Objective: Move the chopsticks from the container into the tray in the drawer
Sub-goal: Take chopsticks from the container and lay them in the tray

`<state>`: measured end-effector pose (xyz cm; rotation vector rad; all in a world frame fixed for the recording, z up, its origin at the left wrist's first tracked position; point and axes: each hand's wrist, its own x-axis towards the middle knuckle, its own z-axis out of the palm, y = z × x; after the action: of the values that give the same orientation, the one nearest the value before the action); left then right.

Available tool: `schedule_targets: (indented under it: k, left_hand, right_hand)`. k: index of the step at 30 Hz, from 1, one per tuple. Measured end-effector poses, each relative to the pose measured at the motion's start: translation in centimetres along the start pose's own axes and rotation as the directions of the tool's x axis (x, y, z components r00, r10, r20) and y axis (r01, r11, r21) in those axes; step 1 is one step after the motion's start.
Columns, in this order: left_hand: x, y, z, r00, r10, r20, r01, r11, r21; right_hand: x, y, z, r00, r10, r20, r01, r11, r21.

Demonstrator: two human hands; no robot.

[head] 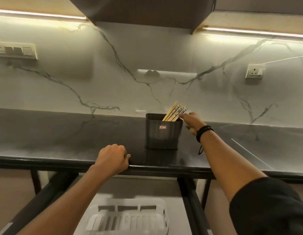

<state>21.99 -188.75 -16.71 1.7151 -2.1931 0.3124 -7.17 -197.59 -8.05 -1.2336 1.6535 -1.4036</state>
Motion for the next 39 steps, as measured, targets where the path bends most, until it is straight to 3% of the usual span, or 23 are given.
schedule_targets:
  k: [8, 14, 20, 28, 35, 39]
  left_hand:
    - [-0.2, 0.4, -0.1, 1.0, 0.001, -0.01, -0.001, 1.0, 0.021]
    - [-0.5, 0.4, 0.2, 1.0, -0.004, -0.007, 0.003, 1.0, -0.027]
    - [-0.7, 0.2, 0.7, 1.0, -0.005, -0.018, 0.004, 0.997, -0.082]
    - [-1.1, -0.3, 1.4, 1.0, -0.014, 0.008, 0.015, 0.986, -0.169]
    - [-2.2, 0.2, 0.4, 0.994, 0.031, 0.107, -0.009, 0.98, -0.197]
    - [-3.1, 0.5, 0.3, 0.999, -0.004, 0.035, 0.016, 0.934, -0.357]
  right_hand:
    - [0.3, -0.7, 1.2, 0.977, -0.196, -0.086, 0.206, 0.968, 0.14]
    - [-0.7, -1.4, 0.4, 0.955, -0.296, -0.022, 0.295, 0.94, 0.173]
    - [-2.6, -1.8, -0.4, 0.946, -0.322, 0.035, 0.305, 0.922, 0.239]
    - [-3.5, -2.1, -2.4, 0.974, -0.227, -0.027, 0.222, 0.91, 0.351]
    - [-4.5, -3.6, -4.4, 0.949, -0.278, -0.148, 0.314, 0.879, 0.359]
    - [-5.8, -5.1, -5.9, 0.923, -0.336, -0.187, 0.383, 0.843, 0.377]
